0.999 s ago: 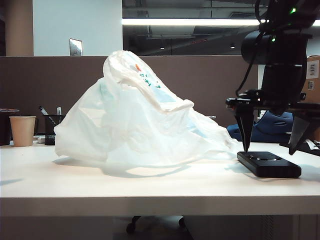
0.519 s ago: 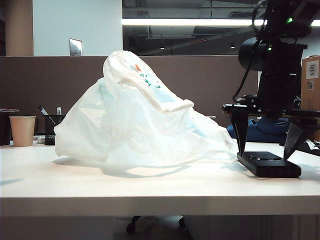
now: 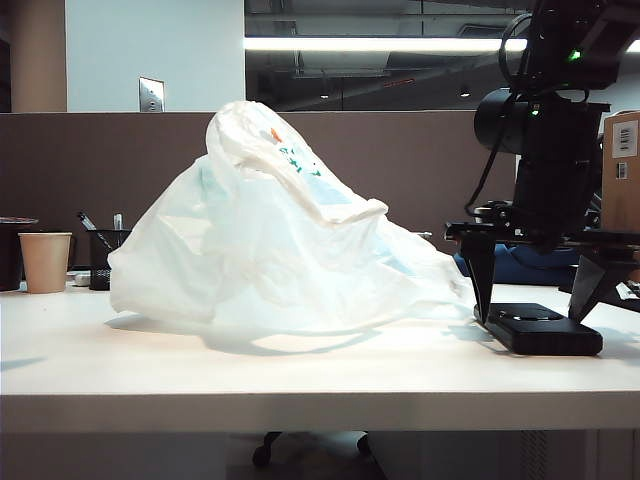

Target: Put the power bank into the bag.

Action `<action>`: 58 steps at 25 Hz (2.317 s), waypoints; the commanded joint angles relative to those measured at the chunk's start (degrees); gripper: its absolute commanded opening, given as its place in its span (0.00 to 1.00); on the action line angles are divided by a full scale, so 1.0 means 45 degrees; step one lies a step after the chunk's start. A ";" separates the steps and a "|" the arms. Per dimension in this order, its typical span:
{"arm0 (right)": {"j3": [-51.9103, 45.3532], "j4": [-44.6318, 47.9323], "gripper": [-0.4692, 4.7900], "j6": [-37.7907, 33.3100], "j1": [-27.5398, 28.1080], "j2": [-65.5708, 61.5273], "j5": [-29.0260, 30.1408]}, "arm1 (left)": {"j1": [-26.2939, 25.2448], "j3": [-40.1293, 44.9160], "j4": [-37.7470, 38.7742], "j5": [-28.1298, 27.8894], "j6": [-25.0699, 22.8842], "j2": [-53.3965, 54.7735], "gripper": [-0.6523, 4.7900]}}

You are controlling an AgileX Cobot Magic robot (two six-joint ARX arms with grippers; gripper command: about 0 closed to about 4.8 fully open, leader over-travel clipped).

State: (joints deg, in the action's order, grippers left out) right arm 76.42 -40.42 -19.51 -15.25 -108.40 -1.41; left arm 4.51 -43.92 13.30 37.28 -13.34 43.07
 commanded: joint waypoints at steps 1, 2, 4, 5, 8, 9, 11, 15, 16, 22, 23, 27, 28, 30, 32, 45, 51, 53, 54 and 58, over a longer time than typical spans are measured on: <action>0.0015 0.0102 1.00 -0.0058 -0.0029 -0.0102 -0.0034 | 0.0000 -0.0053 -0.0117 -0.0005 -0.0039 -0.0015 0.11; 0.0015 0.0078 1.00 -0.0068 -0.0029 -0.0141 -0.0034 | -0.0005 -0.0053 -0.0117 0.0000 -0.0039 -0.0015 0.11; 0.0015 0.0083 1.00 -0.0068 -0.0029 -0.0209 -0.0029 | 0.0000 -0.0053 -0.0117 0.0000 -0.0039 -0.0015 0.11; 0.0015 0.0078 1.00 -0.0083 -0.0029 -0.0214 -0.0034 | 0.0000 -0.0053 -0.0117 0.0000 -0.0039 -0.0015 0.11; 0.0015 0.0073 1.00 -0.0102 -0.0034 -0.0238 -0.0029 | 0.0000 -0.0053 -0.0117 -0.0005 -0.0039 -0.0015 0.11; 0.0015 0.0053 1.00 -0.0102 -0.0034 -0.0238 -0.0029 | 0.0000 -0.0053 -0.0121 -0.0005 -0.0039 -0.0015 0.11; 0.0015 -0.0019 0.92 -0.0102 -0.0034 -0.0238 0.0005 | 0.0000 -0.0053 -0.0121 -0.0005 -0.0039 -0.0015 0.11; 0.0015 -0.0170 0.70 -0.0097 -0.0039 -0.0238 0.0010 | 0.0000 -0.0053 -0.0121 -0.0005 -0.0039 -0.0015 0.11; 0.0015 -0.0204 0.64 -0.0097 -0.0039 -0.0238 0.0010 | 0.0000 -0.0053 -0.0126 -0.0005 -0.0039 -0.0010 0.11; 0.0015 -0.0253 0.40 -0.0092 -0.0039 -0.0238 0.0010 | 0.0000 -0.0053 -0.0189 -0.0005 -0.0039 -0.0015 0.11; 0.0019 -0.0253 0.38 -0.0092 -0.0039 -0.0233 0.0010 | 0.0000 -0.0053 -0.0248 0.0000 -0.0039 -0.0015 0.12; 0.0044 -0.0262 0.37 -0.0083 -0.0039 -0.0199 0.0015 | 0.0000 -0.0053 -0.0903 0.0010 -0.0034 -0.0015 0.39; 0.0044 -0.0257 0.37 -0.0083 -0.0039 -0.0170 0.0015 | 0.0000 -0.0053 -0.1073 0.0010 -0.0034 -0.0015 0.44; 0.0044 -0.0257 0.37 -0.0073 -0.0034 -0.0078 0.0015 | 0.0000 -0.0053 -0.1443 0.0010 -0.0034 -0.0015 0.53; 0.0044 -0.0253 0.37 0.0010 -0.0029 0.0053 0.0010 | 0.0000 -0.0053 -0.1671 0.0010 -0.0034 -0.0010 0.56; 0.0374 -0.0296 0.37 0.0063 -0.0024 0.1030 0.0015 | 0.0019 -0.0078 -0.4163 0.0806 -0.0058 0.1025 0.86; 0.0651 -0.0461 0.37 0.0107 -0.0024 0.1297 0.0024 | 0.0330 -0.0398 -0.4114 0.1433 -0.0976 0.2181 0.86; 0.0874 -0.0641 0.37 0.0107 -0.0024 0.1297 0.0063 | 0.0491 -0.0753 -0.4027 0.1428 -0.1185 0.2594 0.86; 0.0991 -0.0724 0.37 0.0107 -0.0024 0.1297 0.0063 | 0.0500 -0.0971 -0.3968 0.1438 -0.1239 0.2788 0.86; 0.1496 -0.0996 0.37 0.0146 -0.0024 0.1302 0.0058 | 0.0913 -0.2127 -0.3774 0.1394 -0.1287 0.3823 0.86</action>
State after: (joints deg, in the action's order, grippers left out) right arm 82.06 -44.84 -19.11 -15.22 -103.13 -1.30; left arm 7.44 -51.81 -3.62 43.31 -18.57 59.05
